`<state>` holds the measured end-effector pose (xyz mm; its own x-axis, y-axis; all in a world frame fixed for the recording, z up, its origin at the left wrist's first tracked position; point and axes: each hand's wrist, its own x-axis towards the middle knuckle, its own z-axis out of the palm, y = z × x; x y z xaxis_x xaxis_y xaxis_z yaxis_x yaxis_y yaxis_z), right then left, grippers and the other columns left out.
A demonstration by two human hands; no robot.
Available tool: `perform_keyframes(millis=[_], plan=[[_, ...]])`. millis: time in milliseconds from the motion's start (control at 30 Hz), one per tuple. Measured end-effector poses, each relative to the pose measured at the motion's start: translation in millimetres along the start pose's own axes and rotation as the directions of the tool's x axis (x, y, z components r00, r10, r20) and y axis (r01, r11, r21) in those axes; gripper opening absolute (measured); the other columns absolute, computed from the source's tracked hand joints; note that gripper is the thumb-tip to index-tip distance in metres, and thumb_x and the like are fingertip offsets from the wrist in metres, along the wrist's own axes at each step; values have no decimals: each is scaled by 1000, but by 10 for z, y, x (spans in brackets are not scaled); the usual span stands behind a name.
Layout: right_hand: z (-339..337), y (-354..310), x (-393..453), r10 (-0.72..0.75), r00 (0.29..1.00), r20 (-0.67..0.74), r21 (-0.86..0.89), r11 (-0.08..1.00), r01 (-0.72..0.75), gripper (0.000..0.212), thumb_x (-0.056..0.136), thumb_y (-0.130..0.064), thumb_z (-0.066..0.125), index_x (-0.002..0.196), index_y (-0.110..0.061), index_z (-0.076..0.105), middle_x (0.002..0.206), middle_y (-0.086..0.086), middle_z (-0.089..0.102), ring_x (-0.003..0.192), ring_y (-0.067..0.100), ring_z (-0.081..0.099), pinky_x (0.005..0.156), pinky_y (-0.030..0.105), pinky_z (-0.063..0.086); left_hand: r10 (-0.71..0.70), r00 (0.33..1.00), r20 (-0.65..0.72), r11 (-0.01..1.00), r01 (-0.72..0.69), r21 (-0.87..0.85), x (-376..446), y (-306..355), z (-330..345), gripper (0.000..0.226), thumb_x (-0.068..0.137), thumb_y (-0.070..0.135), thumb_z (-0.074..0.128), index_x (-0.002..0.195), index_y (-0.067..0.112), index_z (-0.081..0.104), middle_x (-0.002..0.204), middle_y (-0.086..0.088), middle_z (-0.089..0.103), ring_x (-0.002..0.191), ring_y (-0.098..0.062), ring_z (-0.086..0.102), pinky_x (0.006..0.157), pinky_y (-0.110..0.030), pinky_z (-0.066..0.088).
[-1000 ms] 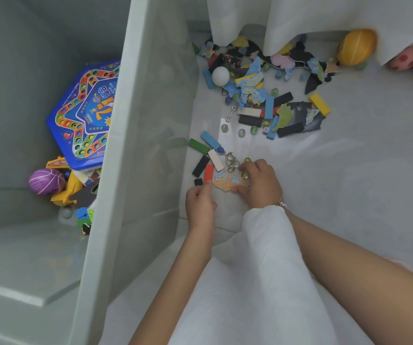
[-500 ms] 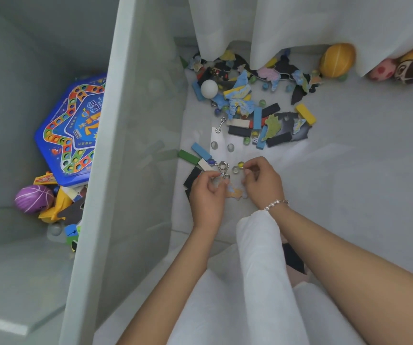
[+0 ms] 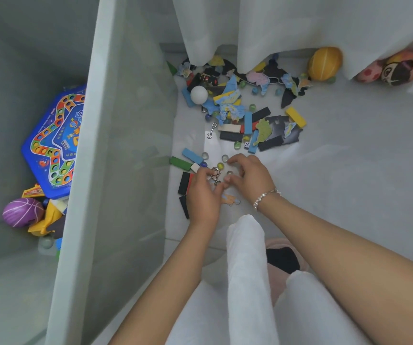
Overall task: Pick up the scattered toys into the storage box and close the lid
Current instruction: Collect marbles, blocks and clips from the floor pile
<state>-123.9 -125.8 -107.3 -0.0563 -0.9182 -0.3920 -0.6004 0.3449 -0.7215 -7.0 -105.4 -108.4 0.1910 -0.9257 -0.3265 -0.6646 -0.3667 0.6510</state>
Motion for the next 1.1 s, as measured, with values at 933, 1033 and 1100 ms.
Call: perform_keyframes(millis=[933,1033,1100], plan=[[-121,-176,-105,410,832,374,736,415,-535,10,88,-3,52,81,-2,58,66,7,49,55,15,48,40,17,45,-11,999,-45,1000,11,2,73,-9,-148,21,79,15,73,91,7,57,81,-5,51,70,-15,44,57,-16,30],[-104,-185,-121,420,833,360,748,404,-526,12,88,-3,53,77,-4,57,65,7,48,55,15,47,41,16,46,16,999,-31,999,-15,44,127,25,-135,29,82,19,70,108,12,62,100,-8,60,81,-19,51,68,-23,36],[-91,-179,-131,426,834,351,753,401,-522,13,87,-4,54,75,-5,57,65,6,48,55,15,46,41,15,45,17,1000,-14,999,-17,48,162,72,-131,27,83,19,69,108,11,63,103,-8,61,88,-20,52,69,-21,34]])
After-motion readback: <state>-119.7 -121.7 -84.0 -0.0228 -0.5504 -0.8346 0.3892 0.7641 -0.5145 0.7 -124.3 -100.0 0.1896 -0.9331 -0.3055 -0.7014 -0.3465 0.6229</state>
